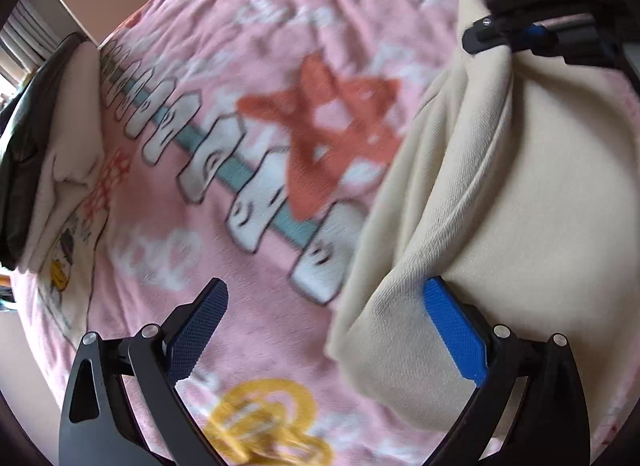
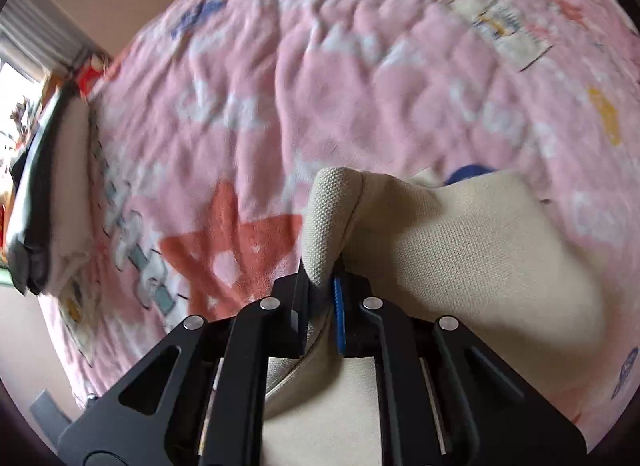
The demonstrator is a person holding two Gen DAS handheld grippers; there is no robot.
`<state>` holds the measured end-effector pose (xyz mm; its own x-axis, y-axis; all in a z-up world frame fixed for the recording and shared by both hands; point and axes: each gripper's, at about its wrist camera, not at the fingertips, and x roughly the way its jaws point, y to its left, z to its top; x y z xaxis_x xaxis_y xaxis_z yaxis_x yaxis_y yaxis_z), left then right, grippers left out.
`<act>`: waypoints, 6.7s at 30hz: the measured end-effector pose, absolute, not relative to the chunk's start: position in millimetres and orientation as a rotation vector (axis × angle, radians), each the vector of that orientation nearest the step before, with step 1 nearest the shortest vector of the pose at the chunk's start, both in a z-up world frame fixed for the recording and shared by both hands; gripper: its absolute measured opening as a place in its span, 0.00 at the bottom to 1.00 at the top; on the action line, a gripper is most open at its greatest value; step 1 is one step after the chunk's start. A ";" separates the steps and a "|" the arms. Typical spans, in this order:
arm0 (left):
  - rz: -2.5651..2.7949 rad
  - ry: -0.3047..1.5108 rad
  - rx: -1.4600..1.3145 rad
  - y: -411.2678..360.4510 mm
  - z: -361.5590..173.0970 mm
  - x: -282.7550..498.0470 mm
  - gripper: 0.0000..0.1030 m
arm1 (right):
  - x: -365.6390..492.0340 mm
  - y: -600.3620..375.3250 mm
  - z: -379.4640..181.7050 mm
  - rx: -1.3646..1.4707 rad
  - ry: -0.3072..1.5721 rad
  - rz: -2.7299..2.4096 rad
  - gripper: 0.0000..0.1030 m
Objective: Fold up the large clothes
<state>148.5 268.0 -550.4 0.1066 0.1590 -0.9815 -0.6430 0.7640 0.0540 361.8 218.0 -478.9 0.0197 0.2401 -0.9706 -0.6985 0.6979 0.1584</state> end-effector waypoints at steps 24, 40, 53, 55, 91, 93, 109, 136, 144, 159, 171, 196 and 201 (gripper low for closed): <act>0.615 1.444 -0.387 286.7 -598.2 156.8 0.94 | 356.4 181.7 -405.3 -0.212 1.274 0.820 0.62; 0.125 1.481 -0.353 328.2 -546.1 213.2 0.92 | 312.1 -60.7 -426.4 0.167 1.310 0.540 0.68; -0.344 1.408 -0.679 331.4 -519.7 285.6 0.92 | 337.3 -87.9 -481.4 0.443 1.353 0.760 0.76; -0.306 1.406 -0.665 324.8 -531.5 288.0 0.92 | 343.7 -85.4 -487.6 0.464 1.348 0.807 0.80; -0.298 1.463 -0.616 292.3 -605.1 300.2 0.93 | 359.3 -82.5 -563.2 0.833 1.259 0.997 0.95; -0.296 1.478 -0.662 292.1 -614.6 302.0 0.94 | 365.1 -84.9 -561.9 0.858 1.271 1.001 0.95; -0.356 1.444 -0.739 268.2 -627.8 303.5 0.94 | 372.1 -58.0 -535.1 0.645 1.322 0.994 0.95; -0.397 1.398 -0.785 233.9 -615.9 301.9 0.79 | 367.3 -32.0 -567.9 0.514 1.320 0.901 0.92; -0.418 1.321 -0.789 210.1 -578.2 288.8 0.50 | 365.0 -42.4 -551.3 0.715 1.300 0.969 0.87; -0.410 1.276 -0.855 194.5 -487.0 211.3 0.49 | 320.2 -58.4 -527.3 1.025 1.345 1.083 0.80; -0.333 1.144 -0.808 173.7 -381.6 112.8 0.48 | 268.6 -99.5 -430.8 0.996 1.343 1.289 0.79; 0.276 0.790 -0.789 487.4 -117.0 -161.8 0.48 | 118.1 367.1 -153.6 0.596 1.391 1.854 0.79; 0.386 0.747 -0.893 573.7 -189.2 -169.6 0.48 | 115.9 493.3 -193.8 0.418 1.437 1.865 0.77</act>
<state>-169.6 573.7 -189.2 0.6886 0.0023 -0.7252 -0.5902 0.5828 -0.5586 115.9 493.3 -193.8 -0.6790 0.7133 -0.1737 -0.3498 -0.1063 0.9308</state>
